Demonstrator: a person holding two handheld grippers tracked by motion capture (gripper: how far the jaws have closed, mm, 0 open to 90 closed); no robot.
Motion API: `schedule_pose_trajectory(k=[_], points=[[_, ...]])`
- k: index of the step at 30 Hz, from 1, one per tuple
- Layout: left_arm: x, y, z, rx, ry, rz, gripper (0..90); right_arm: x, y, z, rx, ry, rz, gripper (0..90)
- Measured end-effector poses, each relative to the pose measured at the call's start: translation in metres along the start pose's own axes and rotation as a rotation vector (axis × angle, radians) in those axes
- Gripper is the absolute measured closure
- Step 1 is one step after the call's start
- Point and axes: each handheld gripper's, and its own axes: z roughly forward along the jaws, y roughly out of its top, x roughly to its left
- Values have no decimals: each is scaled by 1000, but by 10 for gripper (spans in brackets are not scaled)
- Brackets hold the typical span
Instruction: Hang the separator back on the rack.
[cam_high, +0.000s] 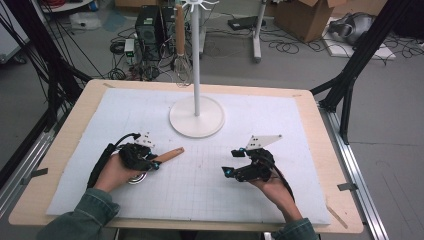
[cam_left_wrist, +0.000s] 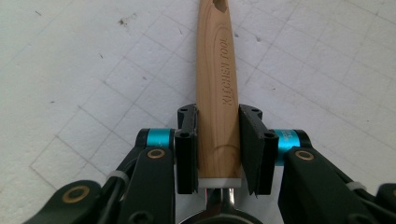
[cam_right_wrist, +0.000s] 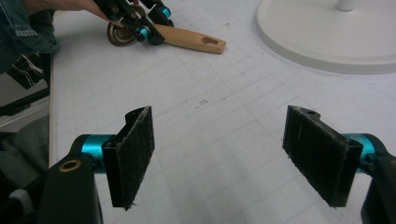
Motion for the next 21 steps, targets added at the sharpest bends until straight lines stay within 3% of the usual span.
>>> schedule_pose_trajectory(k=[11, 18, 21], points=[[-1, 0, -3, -8, -14, 9, 703, 4, 4, 12, 21, 12, -11, 241], [-1, 0, -9, -36, -9, 10, 704, 6, 6, 17, 24, 15, -10, 241], [-2, -1, -12, -69, -14, -6, 704, 7, 7, 20, 19, 21, -10, 241]])
